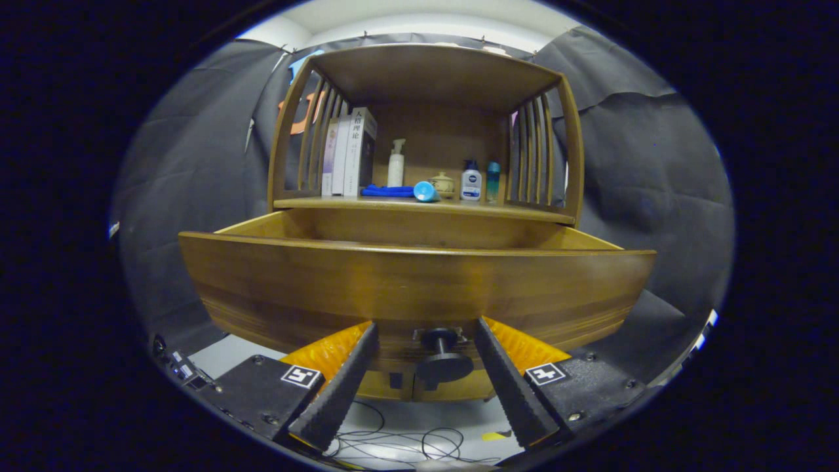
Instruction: Pull open the drawer, take out the items inside it, and place them on the countertop above the cabinet.
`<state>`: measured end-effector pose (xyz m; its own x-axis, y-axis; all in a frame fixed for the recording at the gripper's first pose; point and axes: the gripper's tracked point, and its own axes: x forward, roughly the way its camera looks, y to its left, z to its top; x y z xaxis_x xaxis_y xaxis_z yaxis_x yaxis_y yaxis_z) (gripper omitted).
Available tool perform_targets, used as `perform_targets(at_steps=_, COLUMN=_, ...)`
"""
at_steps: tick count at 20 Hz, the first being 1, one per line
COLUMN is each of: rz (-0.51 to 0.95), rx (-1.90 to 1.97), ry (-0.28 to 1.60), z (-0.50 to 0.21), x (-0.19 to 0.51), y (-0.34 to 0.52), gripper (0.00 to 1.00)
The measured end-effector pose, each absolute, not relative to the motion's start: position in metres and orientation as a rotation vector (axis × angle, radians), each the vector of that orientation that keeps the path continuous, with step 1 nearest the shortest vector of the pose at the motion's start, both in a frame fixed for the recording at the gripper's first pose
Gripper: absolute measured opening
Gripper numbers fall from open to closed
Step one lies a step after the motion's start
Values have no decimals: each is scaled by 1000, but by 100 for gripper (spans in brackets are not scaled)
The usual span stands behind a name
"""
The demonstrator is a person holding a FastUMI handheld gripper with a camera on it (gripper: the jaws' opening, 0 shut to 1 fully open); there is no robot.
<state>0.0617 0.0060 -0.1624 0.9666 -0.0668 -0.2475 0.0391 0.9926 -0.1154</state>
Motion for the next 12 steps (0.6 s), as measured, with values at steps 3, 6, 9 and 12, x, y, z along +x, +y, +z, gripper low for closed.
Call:
perform_targets(at_steps=3, rz=-60, rx=-89, ry=254, z=-161, x=75, y=11, gripper=99)
perform_targets(at_steps=6, rz=-77, rx=-101, ry=249, z=-161, x=90, y=14, gripper=99)
perform_targets(at_steps=9, rz=-87, rx=-94, ry=227, z=-154, x=106, y=20, gripper=99)
perform_targets(at_steps=12, rz=-85, rx=-101, ry=226, z=-156, x=118, y=20, gripper=99)
